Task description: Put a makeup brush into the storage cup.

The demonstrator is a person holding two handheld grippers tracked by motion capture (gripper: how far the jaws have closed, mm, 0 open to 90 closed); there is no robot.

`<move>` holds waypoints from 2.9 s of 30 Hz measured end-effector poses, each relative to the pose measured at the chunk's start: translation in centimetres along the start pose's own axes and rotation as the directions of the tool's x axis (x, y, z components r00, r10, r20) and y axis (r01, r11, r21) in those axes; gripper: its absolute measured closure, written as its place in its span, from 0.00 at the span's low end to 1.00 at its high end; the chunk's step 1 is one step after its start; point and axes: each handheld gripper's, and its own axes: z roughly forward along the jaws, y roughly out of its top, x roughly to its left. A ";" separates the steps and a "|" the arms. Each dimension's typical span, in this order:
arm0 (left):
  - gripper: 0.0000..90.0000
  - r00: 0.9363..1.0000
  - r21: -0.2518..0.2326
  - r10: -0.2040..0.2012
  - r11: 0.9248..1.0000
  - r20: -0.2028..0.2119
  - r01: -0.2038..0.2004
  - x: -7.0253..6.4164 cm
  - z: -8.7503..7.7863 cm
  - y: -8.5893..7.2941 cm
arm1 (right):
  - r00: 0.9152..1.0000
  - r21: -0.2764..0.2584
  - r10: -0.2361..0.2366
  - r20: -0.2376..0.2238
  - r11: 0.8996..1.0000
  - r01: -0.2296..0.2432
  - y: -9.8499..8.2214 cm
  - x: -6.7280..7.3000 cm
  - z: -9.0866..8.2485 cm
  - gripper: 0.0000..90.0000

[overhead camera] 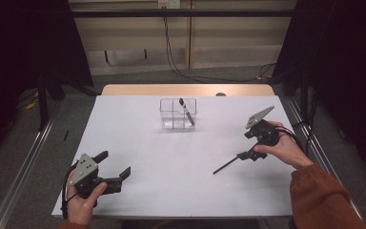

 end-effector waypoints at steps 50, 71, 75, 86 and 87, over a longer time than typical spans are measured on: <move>0.04 0.999 0.026 0.035 0.999 0.004 -0.035 0.0 0.2 -0.1 | 0.967 0.403 -0.238 -0.093 0.879 0.255 2.3 0.0 5.7 0.66; 0.04 0.999 0.032 0.033 0.999 0.012 -0.033 -0.2 0.4 -0.2 | 0.967 0.414 -0.218 -0.129 0.875 0.252 2.4 0.0 5.7 0.96; 0.04 0.999 0.030 0.034 0.999 0.009 -0.034 -0.1 0.4 -0.2 | 0.968 0.412 -0.217 -0.124 0.877 0.249 2.4 0.0 5.7 0.96; 0.04 1.000 0.033 0.031 0.999 -0.001 -0.031 0.0 0.3 -0.2 | 0.975 0.392 -0.188 -0.118 0.893 0.220 2.2 -0.2 5.5 0.96; 0.04 1.000 0.032 0.030 0.999 -0.001 -0.030 0.0 0.3 -0.2 | 0.976 0.387 -0.186 -0.116 0.896 0.217 2.1 -0.2 5.5 0.96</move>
